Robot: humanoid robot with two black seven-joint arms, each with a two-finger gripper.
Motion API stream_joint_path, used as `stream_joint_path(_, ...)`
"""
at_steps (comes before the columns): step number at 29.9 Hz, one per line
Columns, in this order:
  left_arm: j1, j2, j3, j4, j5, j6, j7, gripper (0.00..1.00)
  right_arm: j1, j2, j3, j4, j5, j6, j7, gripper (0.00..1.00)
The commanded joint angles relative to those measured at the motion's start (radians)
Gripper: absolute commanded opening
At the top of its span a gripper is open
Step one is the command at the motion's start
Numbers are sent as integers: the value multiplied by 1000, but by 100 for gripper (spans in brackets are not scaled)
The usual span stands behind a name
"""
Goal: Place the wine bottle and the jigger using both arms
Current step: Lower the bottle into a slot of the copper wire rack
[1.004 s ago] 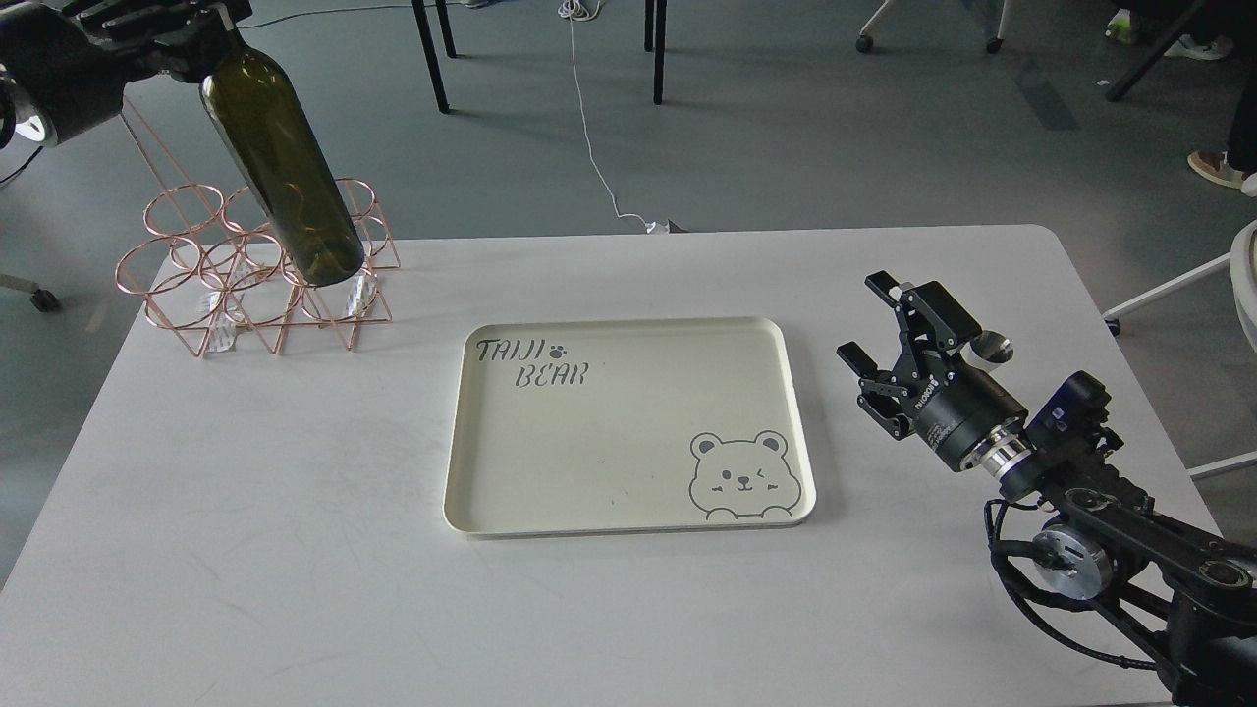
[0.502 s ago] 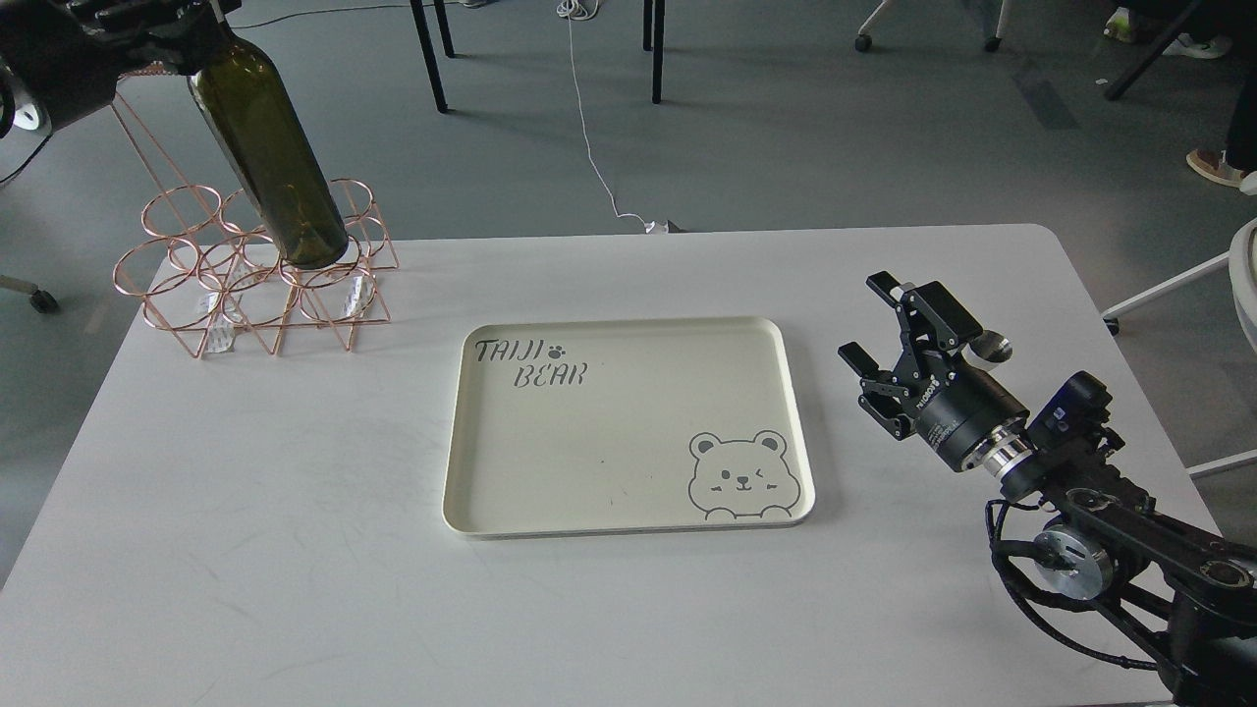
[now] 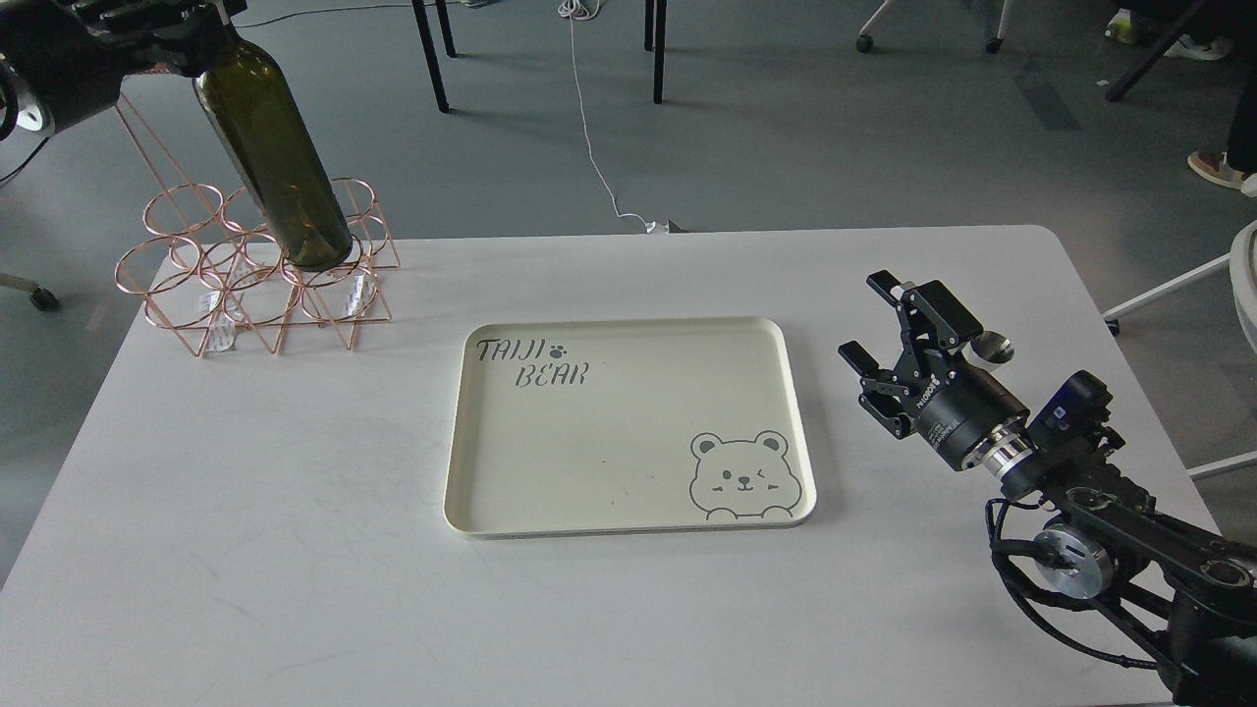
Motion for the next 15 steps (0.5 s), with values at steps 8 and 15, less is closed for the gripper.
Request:
stream_joint_path(8, 2, -2, 32, -1, 0, -5, 0, 17, 0, -4, 0, 0, -1, -1, 0, 99)
stream_joint_path(15, 5, -3, 44, -1, 0, -4, 0, 18, -2, -2, 0, 0, -1, -1, 0, 99)
